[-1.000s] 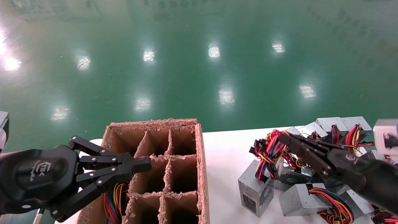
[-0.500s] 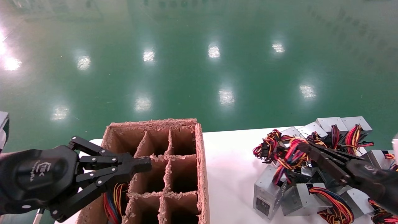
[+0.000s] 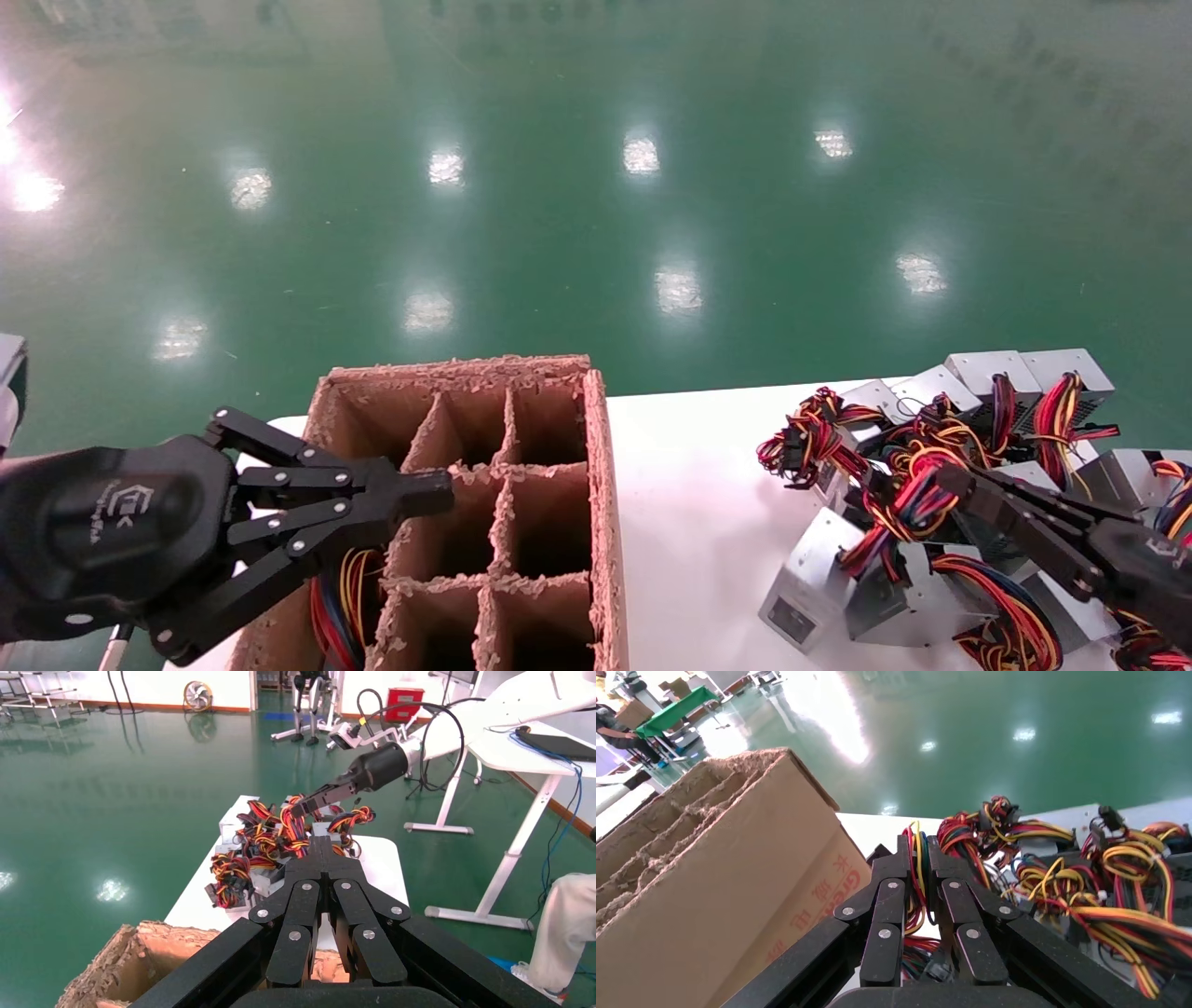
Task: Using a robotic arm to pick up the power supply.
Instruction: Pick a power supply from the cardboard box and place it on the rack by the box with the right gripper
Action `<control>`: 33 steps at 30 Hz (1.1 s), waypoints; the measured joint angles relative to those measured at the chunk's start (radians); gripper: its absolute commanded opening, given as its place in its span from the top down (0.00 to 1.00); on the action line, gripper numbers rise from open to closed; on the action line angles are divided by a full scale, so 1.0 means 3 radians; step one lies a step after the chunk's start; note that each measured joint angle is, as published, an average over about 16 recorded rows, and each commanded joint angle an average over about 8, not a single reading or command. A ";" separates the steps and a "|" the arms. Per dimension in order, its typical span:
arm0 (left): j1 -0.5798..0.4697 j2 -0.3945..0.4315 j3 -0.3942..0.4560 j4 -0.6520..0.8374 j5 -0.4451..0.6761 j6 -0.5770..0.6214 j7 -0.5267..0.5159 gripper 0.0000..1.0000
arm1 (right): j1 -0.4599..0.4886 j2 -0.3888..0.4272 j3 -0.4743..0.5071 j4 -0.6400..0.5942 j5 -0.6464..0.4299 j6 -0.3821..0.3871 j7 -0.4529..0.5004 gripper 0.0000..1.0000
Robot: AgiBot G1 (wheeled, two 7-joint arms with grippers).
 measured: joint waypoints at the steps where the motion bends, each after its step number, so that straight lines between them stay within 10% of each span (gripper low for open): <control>1: 0.0000 0.0000 0.0000 0.0000 0.0000 0.0000 0.0000 1.00 | -0.0010 0.0003 -0.0001 -0.0009 0.0003 -0.0007 -0.0001 0.90; 9: 0.0000 0.0000 0.0000 0.0000 0.0000 0.0000 0.0000 1.00 | -0.0057 0.0029 -0.0007 -0.0033 0.0014 -0.0020 0.0005 0.00; 33: 0.0000 0.0000 0.0000 0.0001 0.0000 -0.0001 0.0000 1.00 | 0.0106 0.0002 0.0099 0.0013 0.0039 -0.0315 -0.0040 0.00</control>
